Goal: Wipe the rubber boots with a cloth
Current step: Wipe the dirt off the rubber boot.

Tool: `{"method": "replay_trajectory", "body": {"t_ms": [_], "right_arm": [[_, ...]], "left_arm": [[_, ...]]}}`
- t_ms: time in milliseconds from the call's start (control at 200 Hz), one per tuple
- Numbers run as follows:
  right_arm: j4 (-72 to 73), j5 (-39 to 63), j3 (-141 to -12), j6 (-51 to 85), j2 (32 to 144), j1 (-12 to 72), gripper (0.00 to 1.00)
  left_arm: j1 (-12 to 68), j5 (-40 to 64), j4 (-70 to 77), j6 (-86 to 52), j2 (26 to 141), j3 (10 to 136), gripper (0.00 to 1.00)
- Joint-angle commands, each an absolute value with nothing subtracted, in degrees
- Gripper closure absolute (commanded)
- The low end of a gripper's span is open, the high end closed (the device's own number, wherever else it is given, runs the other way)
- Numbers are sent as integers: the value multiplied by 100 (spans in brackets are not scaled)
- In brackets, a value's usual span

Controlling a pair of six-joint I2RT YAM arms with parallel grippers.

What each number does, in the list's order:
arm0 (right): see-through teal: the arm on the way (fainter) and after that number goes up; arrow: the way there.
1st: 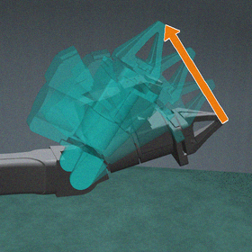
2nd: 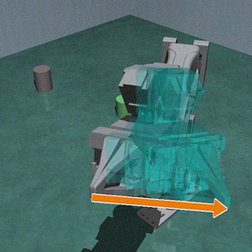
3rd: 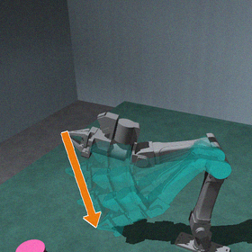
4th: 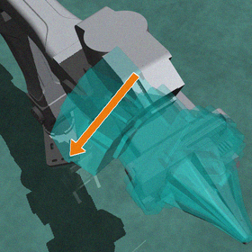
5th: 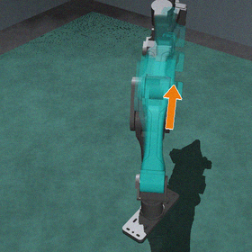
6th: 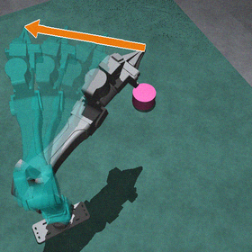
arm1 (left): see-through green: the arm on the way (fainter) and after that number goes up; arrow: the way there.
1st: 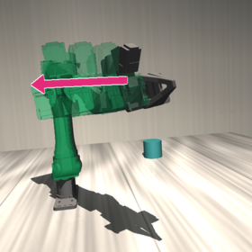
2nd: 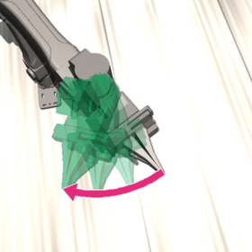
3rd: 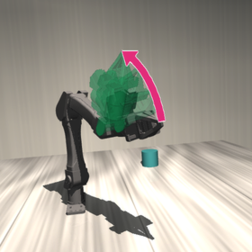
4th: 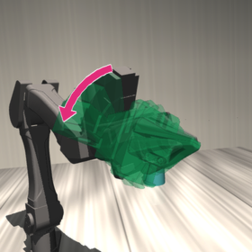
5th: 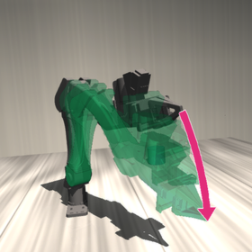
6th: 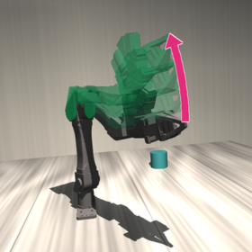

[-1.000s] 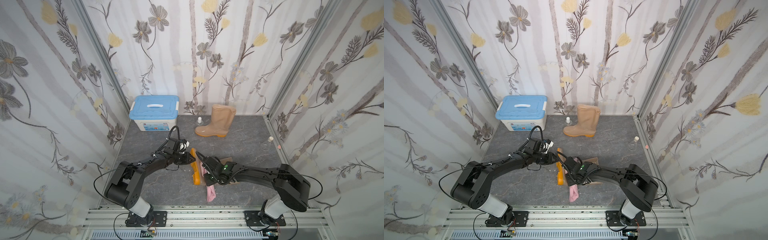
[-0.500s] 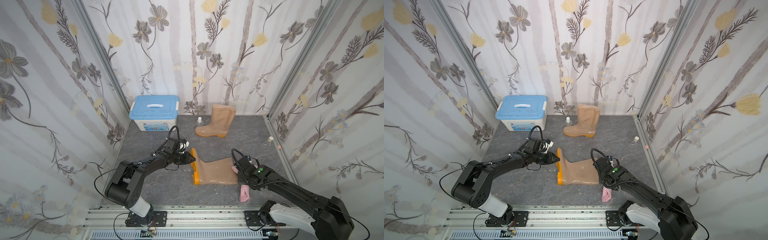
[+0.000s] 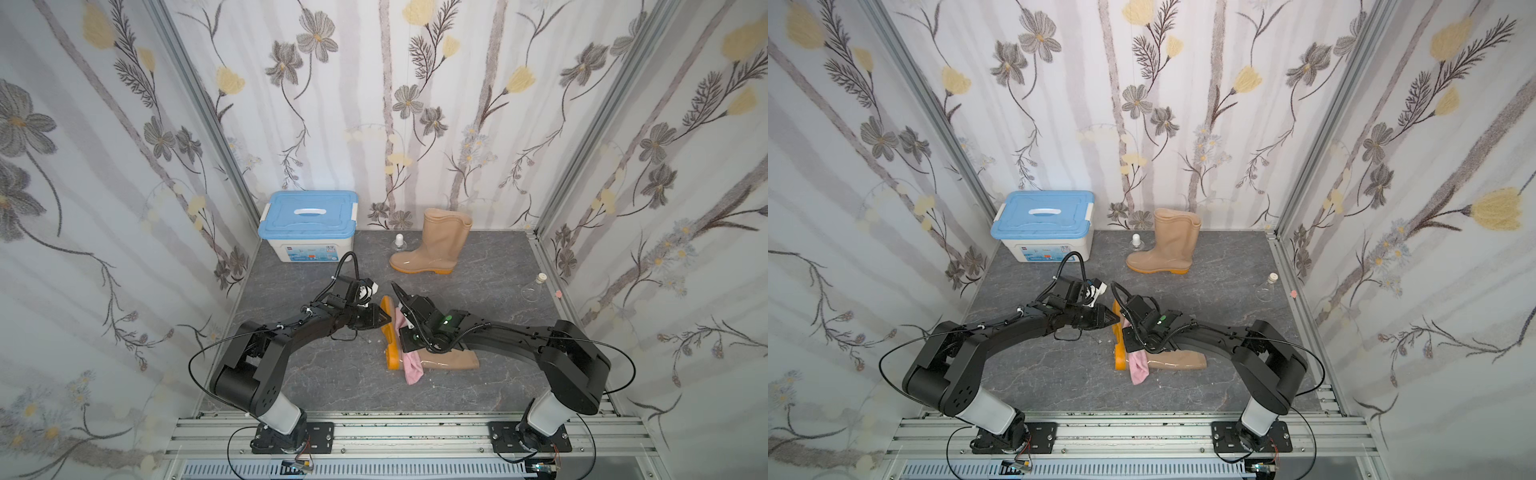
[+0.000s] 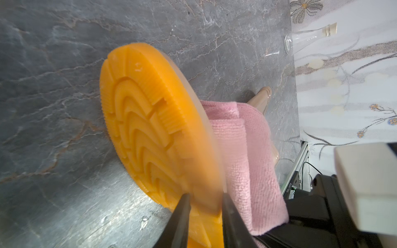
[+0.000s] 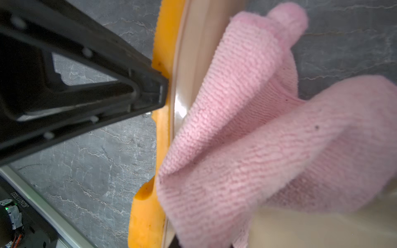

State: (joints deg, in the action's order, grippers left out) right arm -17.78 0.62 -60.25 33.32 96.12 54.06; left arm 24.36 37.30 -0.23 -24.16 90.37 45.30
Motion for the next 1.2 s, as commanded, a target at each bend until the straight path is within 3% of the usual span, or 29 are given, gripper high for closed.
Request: {"method": "replay_trajectory", "body": {"t_ms": [0,400,575,879,1194], "right_arm": [[-1439,69,-6281,3089,9687,5359,100],[-1749,447,-8220,2307,11021,4321,100],[-1942,229,-8431,1973,10698,4003,100],[-1697,1112,-7451,2210,10894,4098,100],[-3142,1350,-8197,1262,11758,4658,100]], "left_arm": [[2424,3436,-250,-2382,9103,4500,71],[2434,3543,-226,-2382,9254,4533,71],[2434,3509,-296,-2364,9237,4551,71],[2427,3420,-386,-2320,9255,4570,71],[2435,3357,-448,-2277,9271,4596,71]]}}
